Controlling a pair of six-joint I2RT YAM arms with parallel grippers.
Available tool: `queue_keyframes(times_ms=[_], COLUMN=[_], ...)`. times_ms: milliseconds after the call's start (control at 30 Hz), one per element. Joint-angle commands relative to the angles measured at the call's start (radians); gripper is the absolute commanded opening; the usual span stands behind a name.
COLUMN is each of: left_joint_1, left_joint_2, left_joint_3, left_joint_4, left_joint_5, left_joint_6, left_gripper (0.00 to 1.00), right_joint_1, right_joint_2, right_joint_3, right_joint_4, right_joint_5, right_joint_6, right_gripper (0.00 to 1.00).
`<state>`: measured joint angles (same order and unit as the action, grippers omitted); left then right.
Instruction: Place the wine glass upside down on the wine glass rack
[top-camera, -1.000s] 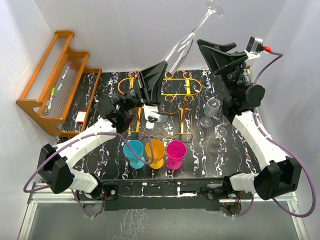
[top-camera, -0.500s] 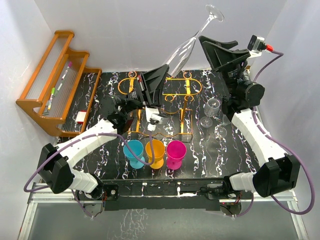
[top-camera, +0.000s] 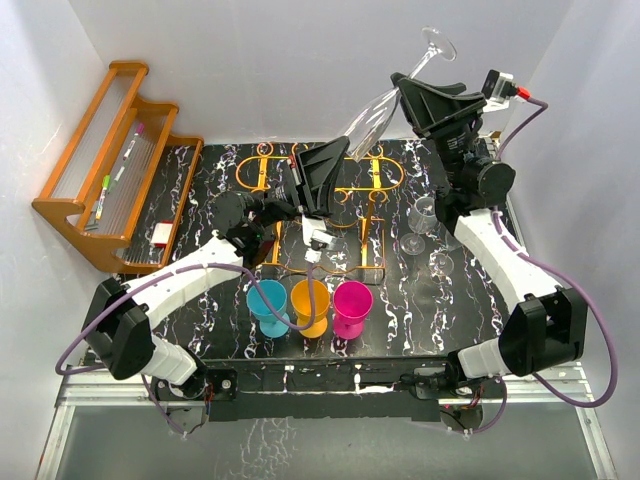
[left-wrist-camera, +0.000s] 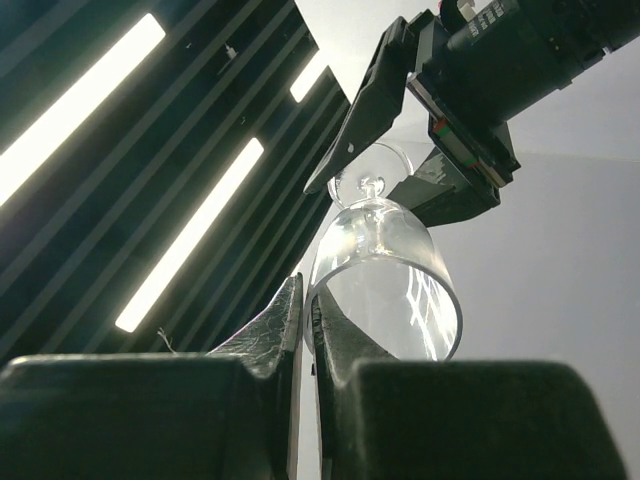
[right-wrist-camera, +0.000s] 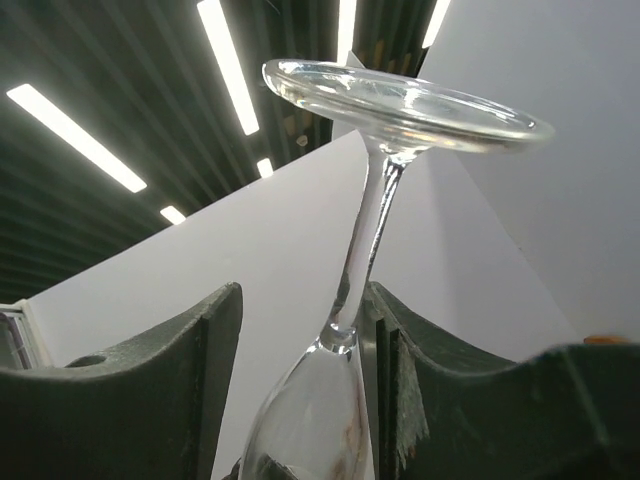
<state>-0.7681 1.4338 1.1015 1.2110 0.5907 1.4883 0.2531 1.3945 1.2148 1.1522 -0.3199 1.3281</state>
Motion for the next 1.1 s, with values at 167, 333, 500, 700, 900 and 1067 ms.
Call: queue_keyframes(times_ms=[167,333,500,700,900,1067], left_joint_1=[-0.005,-0.005,-0.004,-0.005,-0.045,-0.084], left_joint_2=[-0.016,-0.008,-0.012,-0.023,-0.060,-0.133], left_joint_3=[0.046,0.065,0.063,0.054,0.026,0.046], left_joint_4=[0.063,0.073,0.072,0.029,-0.112,-0.193], left_joint_5=[0.000,-0.022,-0.029,-0.041,-0.168,-0.353], left_joint_6=[0.022,0.018,0.017,0.053,0.166,0.145], left_gripper=[0.00,0.00,0.00,0.18,0.60,0.74], right_joint_1=[-0.005,-0.005,-0.007,-0.011,-0.202,-0.434], right_joint_2=[-0.003,-0.023,-0.028,-0.040,-0.118,-0.129], right_joint_3=[0.030,-0.003,-0.005,0.015,0.121,0.189], right_joint_4=[0.086,0.076,0.067,0.034,-0.158,-0.240], right_joint_5=[-0.019,-0.018,-0.021,-0.035,-0.054,-0.069], right_joint_6=[0.045,0.036,0.036,0.002,-0.070,-0.050], right_gripper=[0.45,0.30,0.09,0.08,0.08,0.08])
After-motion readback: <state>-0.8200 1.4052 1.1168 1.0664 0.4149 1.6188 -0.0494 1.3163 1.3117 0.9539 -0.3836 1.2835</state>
